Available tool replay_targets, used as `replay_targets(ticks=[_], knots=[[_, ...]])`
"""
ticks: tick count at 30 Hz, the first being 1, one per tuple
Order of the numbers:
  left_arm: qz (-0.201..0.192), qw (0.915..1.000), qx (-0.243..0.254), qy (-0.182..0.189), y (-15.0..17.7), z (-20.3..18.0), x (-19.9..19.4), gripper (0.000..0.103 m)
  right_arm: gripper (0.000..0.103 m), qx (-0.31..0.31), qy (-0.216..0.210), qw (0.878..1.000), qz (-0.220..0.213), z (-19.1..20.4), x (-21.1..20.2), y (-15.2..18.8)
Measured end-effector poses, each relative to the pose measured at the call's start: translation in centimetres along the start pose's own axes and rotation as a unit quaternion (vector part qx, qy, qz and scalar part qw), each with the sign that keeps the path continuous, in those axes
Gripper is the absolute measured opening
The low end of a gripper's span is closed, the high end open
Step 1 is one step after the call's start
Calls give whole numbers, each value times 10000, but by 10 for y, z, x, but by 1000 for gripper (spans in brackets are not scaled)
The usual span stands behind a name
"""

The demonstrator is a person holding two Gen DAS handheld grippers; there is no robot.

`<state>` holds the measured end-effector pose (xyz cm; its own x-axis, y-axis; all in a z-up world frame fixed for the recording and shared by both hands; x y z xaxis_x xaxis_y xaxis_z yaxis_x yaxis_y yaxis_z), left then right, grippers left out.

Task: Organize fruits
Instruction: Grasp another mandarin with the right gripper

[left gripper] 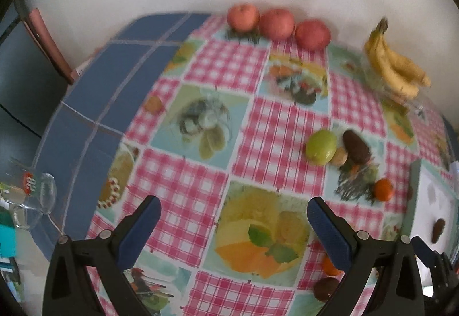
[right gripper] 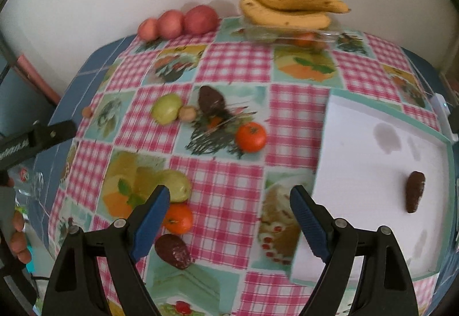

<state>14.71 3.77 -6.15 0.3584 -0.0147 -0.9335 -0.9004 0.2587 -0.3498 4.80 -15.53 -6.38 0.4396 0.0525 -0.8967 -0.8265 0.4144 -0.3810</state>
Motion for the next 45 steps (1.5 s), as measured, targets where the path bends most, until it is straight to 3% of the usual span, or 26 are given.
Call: replay_targets(ticks=[5,9,13,16,18,20,24,26,30,32,45], knots=[[528,9985,81,144,8,-11,36,103,86,-56,-22,9996,281,9,18,9],[697,9974,83,149,12,-13,47,103,86,-124,-67,9989,452,15,28,16],[612,9980,22,136,10,-11,44,103,84,-220,-103,9977,630,23,39,23],[586,9982,-5,150,9,-10,43,103,75,-332,-52,9968,722,28,46,27],[571,9982,0,158,8,-11,41,103,74,-380,-38,9963,765,32,50,29],[557,9983,13,176,6,-14,40,103,63,-439,-56,9958,804,35,52,31],[546,9982,32,236,4,-15,38,103,61,-520,-75,9949,857,41,56,35],[533,9983,47,221,5,-16,39,103,52,-604,-101,9943,872,45,57,38],[489,9985,42,247,2,-17,36,103,48,-702,-70,9936,881,49,60,40],[466,9985,28,272,1,-17,35,103,38,-706,-50,9934,898,50,63,40],[461,9977,189,457,-1,-36,35,103,38,-472,-2,9946,925,27,59,32]])
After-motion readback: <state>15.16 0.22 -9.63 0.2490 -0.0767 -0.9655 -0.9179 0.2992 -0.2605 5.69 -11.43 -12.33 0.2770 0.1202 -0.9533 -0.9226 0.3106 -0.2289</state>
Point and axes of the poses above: each gripper's, at about its wrist camera, not at the fingertips, and x roughly the way its jaws point, z to its left, y to its underside, the point moved 4 cm from there along x, roughly the way its jaws point, and after that the axes turned 11 degrees about x, right-handed, at the moved point
